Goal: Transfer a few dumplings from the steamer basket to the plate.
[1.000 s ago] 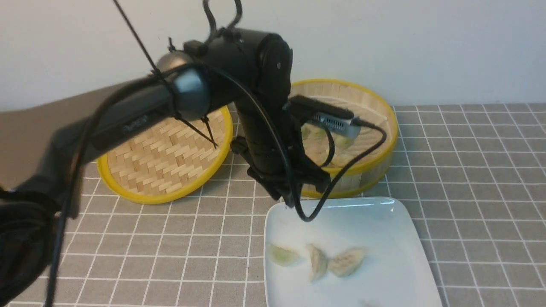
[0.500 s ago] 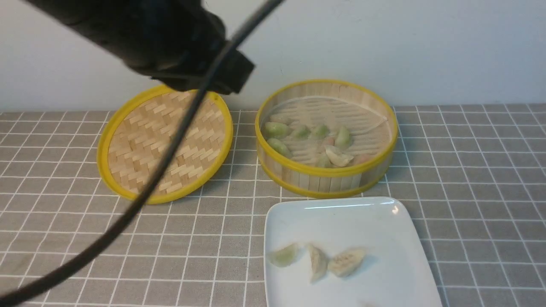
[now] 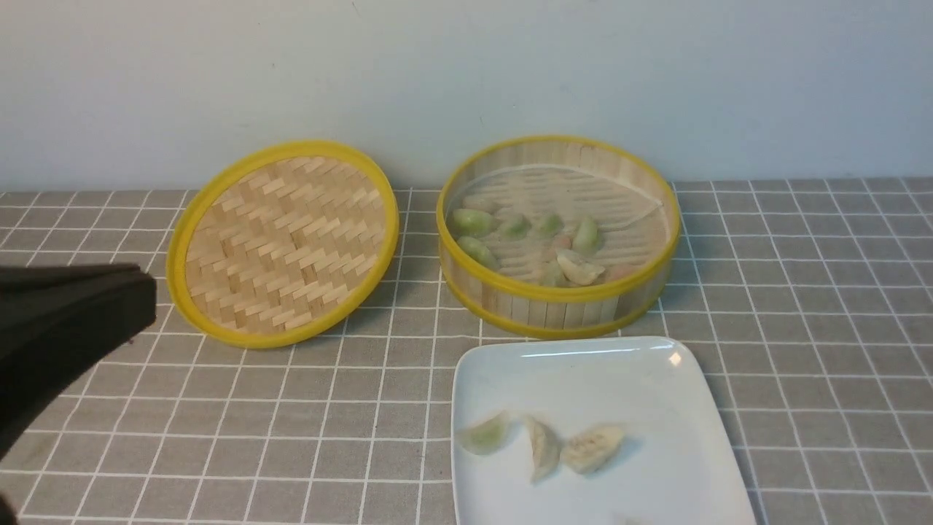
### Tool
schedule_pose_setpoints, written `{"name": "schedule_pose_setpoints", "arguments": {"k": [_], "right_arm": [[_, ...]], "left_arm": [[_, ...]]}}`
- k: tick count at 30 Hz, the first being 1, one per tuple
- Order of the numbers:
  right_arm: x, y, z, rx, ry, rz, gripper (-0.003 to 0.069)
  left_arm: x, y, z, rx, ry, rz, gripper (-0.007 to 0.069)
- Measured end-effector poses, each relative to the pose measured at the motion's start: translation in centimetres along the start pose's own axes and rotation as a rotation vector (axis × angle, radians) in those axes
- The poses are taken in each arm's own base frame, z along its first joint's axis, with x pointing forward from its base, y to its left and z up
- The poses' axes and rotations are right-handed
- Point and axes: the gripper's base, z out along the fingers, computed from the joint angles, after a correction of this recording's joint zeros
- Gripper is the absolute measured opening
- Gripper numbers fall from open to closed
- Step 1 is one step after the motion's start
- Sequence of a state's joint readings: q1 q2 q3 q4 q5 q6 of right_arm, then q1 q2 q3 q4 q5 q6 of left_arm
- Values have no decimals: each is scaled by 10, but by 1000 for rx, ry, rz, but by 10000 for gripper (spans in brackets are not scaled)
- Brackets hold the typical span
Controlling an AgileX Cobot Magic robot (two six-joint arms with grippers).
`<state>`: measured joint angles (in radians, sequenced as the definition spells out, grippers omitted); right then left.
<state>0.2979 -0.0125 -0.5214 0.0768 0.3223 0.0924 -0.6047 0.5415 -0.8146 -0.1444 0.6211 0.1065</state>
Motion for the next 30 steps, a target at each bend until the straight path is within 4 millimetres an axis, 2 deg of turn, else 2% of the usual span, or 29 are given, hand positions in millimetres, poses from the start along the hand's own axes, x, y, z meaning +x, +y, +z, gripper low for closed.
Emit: {"name": "schedule_pose_setpoints", "arguments": {"k": [2,9,24,30], "right_arm": [[0,0,0,0,0,0,6],[0,0,0,0,0,0,6],[1,0,0,1,4,-1,6],[1,0,0,1,6,-1,6]], "left_arm": [[22,0,-7,-2,-51,-9,-5],[51,-1,-16,0,-75,-16,-5],[56,1,-15,-23,-63,18,-5],[64,11,-13,-143,-49,26,-5]]}}
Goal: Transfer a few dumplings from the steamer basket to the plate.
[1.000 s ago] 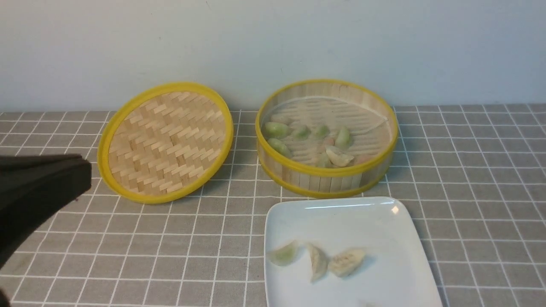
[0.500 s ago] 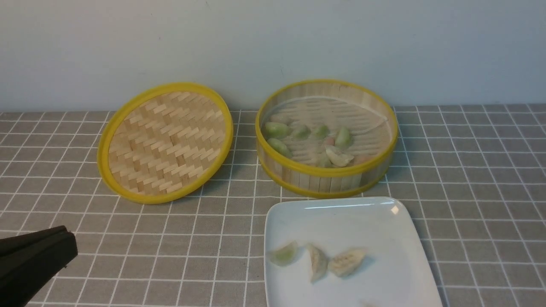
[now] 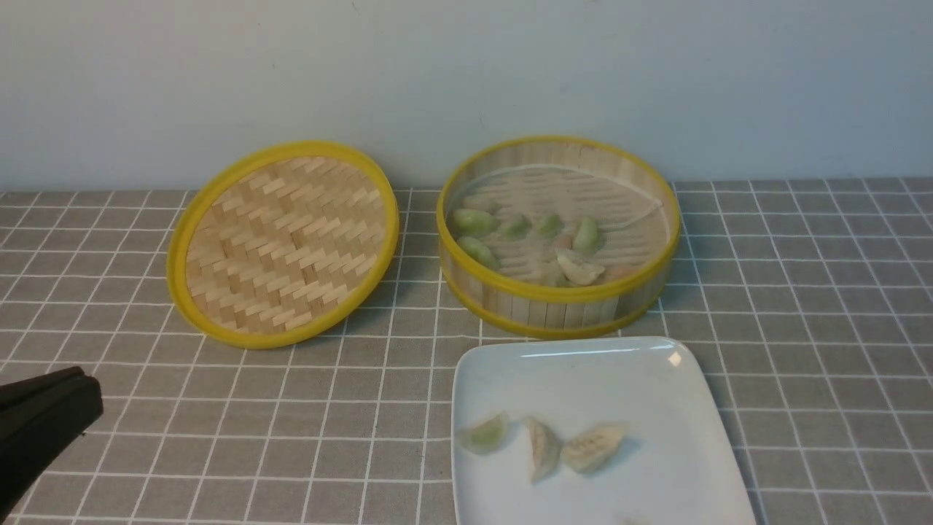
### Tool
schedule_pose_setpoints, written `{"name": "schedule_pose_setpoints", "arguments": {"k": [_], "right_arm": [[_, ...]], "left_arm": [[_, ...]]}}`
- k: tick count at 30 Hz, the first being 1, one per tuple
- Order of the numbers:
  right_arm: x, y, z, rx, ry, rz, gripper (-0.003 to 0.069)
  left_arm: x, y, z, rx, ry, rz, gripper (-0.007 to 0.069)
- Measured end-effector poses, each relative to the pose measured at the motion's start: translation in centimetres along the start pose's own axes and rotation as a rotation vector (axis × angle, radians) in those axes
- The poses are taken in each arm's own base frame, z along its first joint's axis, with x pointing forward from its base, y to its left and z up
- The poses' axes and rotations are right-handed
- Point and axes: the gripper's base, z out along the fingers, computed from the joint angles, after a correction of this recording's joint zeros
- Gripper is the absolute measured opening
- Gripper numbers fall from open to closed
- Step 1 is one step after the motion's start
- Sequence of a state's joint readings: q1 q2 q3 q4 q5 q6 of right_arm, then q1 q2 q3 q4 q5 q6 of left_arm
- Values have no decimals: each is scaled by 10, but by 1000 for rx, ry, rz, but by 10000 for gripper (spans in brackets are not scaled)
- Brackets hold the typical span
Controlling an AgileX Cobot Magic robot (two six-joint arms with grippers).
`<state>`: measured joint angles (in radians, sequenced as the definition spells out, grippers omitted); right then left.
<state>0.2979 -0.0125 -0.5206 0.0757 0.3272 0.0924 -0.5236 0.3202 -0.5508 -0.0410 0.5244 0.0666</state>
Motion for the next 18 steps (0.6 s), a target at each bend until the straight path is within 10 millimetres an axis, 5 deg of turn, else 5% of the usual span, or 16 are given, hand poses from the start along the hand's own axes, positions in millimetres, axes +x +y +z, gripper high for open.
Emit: {"name": "schedule_pose_setpoints", "arguments": {"k": [5,12,18], "right_arm": [[0,0,0,0,0,0,6],[0,0,0,0,1,0,6],[0,0,0,0,3,0,6]], "left_arm": [[31,10,3,-172,24,-43,-5],[119,19,5,-435,45,-102,-5],[159,20,14,-474,131,-134,-5]]}}
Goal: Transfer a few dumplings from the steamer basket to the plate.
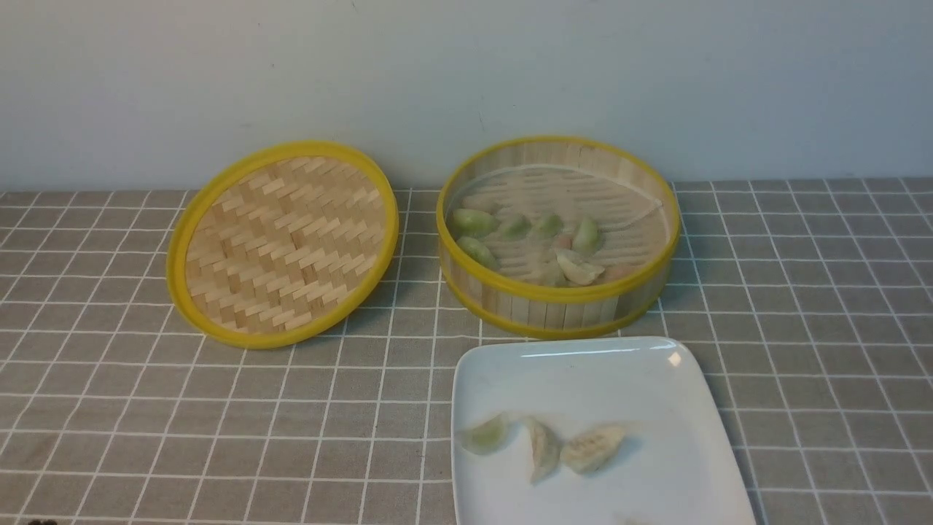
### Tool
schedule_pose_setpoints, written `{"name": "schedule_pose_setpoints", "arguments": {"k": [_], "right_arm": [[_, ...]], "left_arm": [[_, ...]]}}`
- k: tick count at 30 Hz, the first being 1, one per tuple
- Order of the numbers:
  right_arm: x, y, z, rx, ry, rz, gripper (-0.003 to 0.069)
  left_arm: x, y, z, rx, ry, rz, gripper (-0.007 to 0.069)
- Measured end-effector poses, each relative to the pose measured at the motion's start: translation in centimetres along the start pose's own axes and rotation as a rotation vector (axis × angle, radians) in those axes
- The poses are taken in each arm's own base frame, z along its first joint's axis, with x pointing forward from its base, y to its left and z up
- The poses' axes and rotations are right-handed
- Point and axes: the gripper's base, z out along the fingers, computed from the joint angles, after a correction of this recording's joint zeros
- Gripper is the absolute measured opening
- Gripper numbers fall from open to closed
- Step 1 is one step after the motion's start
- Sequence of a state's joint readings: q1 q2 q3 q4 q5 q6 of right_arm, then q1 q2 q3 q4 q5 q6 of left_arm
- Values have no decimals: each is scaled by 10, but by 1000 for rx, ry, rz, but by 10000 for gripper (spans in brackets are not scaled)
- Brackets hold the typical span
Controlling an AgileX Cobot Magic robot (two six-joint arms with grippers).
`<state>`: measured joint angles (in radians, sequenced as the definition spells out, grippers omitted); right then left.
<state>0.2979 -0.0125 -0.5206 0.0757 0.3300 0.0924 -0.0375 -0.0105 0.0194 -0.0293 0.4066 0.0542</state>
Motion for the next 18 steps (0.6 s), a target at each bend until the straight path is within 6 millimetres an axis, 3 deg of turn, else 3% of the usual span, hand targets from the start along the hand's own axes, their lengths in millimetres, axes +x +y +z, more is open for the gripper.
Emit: {"name": "schedule_pose_setpoints", "arguments": {"k": [18], "right_arm": [[0,0,0,0,3,0,6]], "left_arm": [[0,0,1,-2,-16,-2,-5]]}}
